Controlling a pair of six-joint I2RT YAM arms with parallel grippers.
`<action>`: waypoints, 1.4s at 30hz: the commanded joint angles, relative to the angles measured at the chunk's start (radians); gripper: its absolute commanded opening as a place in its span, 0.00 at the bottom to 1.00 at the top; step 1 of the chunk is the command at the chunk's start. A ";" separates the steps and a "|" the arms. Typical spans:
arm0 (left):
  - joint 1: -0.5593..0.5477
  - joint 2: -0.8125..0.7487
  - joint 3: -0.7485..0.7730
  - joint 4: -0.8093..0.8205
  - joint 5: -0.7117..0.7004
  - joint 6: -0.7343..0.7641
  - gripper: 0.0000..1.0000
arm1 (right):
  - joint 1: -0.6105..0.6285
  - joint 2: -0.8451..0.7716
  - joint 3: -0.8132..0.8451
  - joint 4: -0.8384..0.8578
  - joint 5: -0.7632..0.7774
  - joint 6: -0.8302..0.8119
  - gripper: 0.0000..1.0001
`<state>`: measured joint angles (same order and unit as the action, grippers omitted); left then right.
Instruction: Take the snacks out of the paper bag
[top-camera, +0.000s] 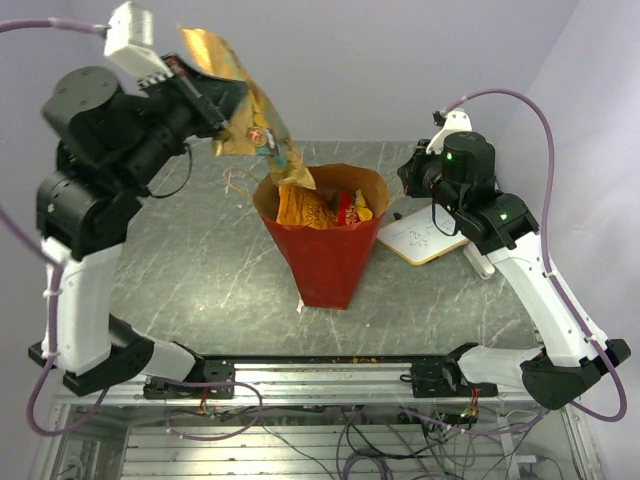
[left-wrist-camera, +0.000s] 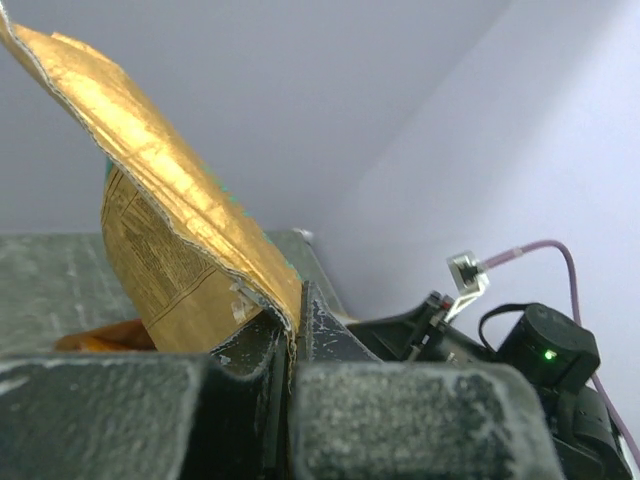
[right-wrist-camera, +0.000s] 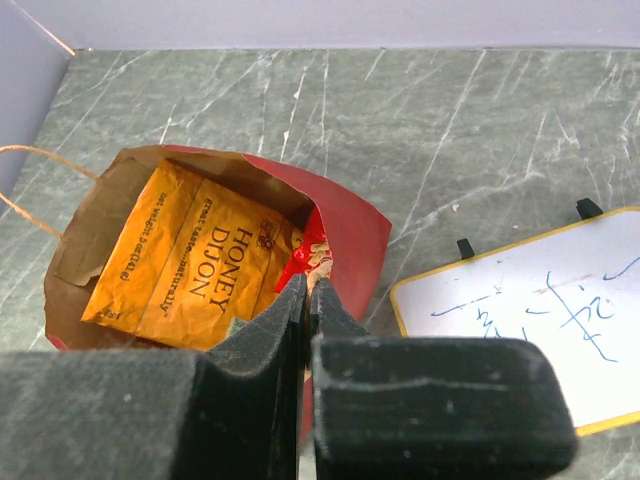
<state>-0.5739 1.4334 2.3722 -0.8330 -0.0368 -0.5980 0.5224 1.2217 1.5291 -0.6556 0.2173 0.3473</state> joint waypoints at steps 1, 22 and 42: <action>0.000 -0.083 0.021 -0.040 -0.252 0.068 0.07 | -0.011 -0.024 0.021 0.082 0.016 -0.003 0.00; 0.018 -0.126 -0.309 -0.375 -0.909 -0.146 0.07 | -0.011 0.015 0.033 0.067 -0.013 0.009 0.00; 0.594 0.193 -0.647 0.215 -0.278 -0.309 0.07 | -0.012 0.011 0.016 0.048 0.027 -0.013 0.00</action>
<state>-0.0257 1.5261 1.6302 -0.8188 -0.4156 -0.8474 0.5179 1.2415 1.5295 -0.6491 0.2111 0.3527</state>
